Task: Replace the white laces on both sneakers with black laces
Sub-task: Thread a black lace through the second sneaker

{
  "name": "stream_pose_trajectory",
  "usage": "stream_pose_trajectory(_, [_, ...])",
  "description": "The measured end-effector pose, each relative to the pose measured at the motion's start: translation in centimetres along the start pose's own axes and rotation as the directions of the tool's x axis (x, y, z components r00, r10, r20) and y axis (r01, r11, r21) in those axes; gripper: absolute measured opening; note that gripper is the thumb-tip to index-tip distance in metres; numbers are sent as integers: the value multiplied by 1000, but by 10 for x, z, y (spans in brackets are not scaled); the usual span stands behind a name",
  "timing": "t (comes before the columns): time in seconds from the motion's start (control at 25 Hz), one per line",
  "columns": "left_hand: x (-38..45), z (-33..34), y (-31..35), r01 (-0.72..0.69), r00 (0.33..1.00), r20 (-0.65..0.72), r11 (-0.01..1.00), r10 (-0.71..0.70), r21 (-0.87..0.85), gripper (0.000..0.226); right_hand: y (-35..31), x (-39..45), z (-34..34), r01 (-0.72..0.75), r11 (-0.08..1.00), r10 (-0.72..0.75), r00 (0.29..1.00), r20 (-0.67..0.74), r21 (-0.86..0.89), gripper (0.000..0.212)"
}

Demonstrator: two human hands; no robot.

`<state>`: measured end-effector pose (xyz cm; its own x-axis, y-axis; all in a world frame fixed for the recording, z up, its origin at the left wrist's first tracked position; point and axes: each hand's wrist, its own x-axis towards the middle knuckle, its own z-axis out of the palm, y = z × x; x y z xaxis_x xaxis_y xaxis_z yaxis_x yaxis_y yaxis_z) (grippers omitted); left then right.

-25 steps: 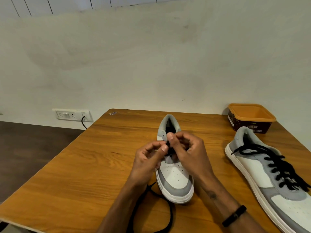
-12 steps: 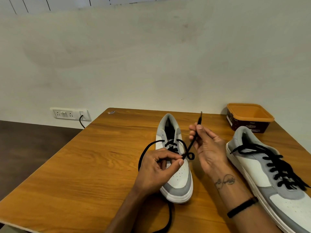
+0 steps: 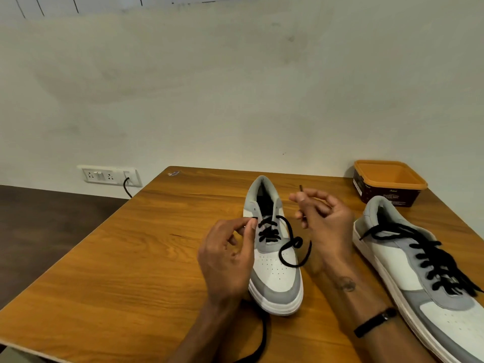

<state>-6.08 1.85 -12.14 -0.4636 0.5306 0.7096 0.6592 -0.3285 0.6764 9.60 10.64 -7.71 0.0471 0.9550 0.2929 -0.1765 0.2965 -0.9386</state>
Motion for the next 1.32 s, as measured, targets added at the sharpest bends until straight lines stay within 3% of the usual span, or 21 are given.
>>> stream_pose_trajectory(0.08, [6, 10, -4, 58, 998, -32, 994, -55, 92, 26, 0, -10, 7, 171, 966, -147, 980, 132, -194, 14])
stream_pose_trajectory(0.2, [11, 25, 0, 229, 969, 68, 969, -236, 94, 37, 11, -18, 15, 287, 903, -200, 939, 278, -319, 11])
stream_pose_trajectory(0.56, [2, 26, -2, 204, 979, -4, 979, -204, 24, 22, 25, -21, 18, 385, 825, -280, 914, 292, -413, 13])
stream_pose_trajectory(0.76, [3, 25, -1, 246, 969, 21, 969, -246, 20, 30, 28, -16, 24, 476, 738, -364, 877, 313, -478, 12])
stream_pose_trajectory(0.88, [4, 24, 1, 242, 970, 22, 970, -242, 0, 38, 29, -9, 27, 473, 754, -349, 876, 332, -456, 9])
stream_pose_trajectory(1.0, [4, 24, -2, 235, 972, 34, 972, -235, -23, 47, 31, -6, 24, 394, 838, -261, 897, 358, -377, 7])
stream_pose_trajectory(1.16, [7, 24, -5, 288, 957, 67, 951, -282, -110, 32, 35, 3, 26, 305, 897, -170, 907, 386, -321, 7])
stream_pose_trajectory(1.32, [7, 25, -7, 263, 962, 95, 960, -254, -98, 29, 37, 6, 29, 309, 899, -172, 900, 399, -310, 8])
